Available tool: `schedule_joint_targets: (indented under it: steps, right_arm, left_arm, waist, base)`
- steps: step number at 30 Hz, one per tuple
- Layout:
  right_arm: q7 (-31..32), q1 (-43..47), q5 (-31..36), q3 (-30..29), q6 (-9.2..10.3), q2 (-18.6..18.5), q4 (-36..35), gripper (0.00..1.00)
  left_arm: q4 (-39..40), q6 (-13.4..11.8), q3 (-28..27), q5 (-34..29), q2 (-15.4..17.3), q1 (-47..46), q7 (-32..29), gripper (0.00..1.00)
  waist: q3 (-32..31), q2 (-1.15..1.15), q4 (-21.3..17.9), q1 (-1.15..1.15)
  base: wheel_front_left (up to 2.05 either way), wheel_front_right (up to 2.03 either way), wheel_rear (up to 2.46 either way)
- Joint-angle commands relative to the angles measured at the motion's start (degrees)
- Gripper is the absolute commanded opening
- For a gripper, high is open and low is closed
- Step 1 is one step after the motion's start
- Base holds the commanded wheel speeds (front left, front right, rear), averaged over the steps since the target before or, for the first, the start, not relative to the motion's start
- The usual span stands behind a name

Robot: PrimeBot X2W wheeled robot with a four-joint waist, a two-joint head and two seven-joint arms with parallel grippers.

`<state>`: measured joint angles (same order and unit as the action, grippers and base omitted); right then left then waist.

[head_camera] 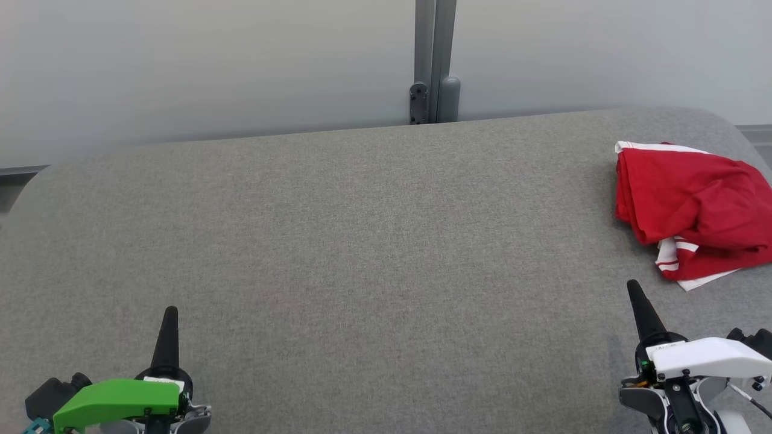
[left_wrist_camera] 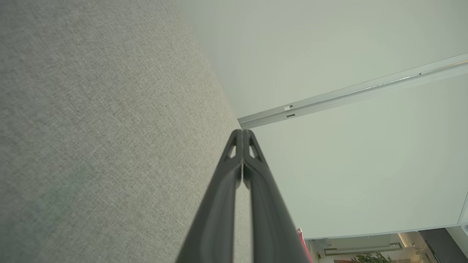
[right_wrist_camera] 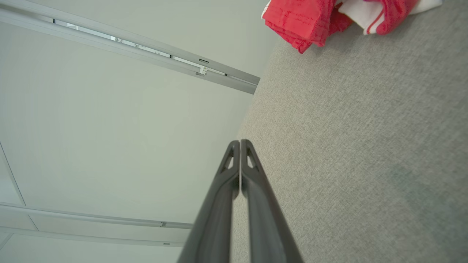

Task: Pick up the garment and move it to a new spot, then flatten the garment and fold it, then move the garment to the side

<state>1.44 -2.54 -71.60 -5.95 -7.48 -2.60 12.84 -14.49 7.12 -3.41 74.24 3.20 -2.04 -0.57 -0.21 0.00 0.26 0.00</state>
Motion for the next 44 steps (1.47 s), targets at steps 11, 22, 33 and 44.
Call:
schedule_joint_targets:
  steps: [11,22,33,44]
  right_arm:
    - [1.69,-1.92,-6.56,-0.31,-0.02,-0.39,0.25,0.00]
    - [2.99,-2.67,-11.73,-0.44,-0.03,-0.40,0.60,0.00]
    - [4.12,-3.40,-16.36,-0.55,-0.03,-0.41,0.95,0.00]
    - [5.19,-4.03,-20.75,-0.66,-0.03,-0.41,1.27,0.00]
  left_arm:
    - [0.52,0.41,-0.92,5.88,0.46,-2.29,-1.78,0.00]
    - [0.53,0.43,-1.49,10.61,0.42,-3.13,-3.09,0.00]
    - [0.53,0.46,-2.03,14.74,0.38,-3.91,-4.36,0.00]
    - [0.53,0.52,-2.59,18.63,0.33,-4.68,-5.56,0.00]
  waist:
    - [0.10,0.00,-0.06,0.00]
    - [0.19,0.00,-0.12,0.00]
    - [0.29,0.00,-0.19,0.00]
    - [0.38,0.00,-0.25,0.00]
  base:
    - [0.00,0.00,0.00]
    - [0.00,0.00,0.00]
    - [0.00,0.00,0.00]
    - [0.00,0.00,0.00]
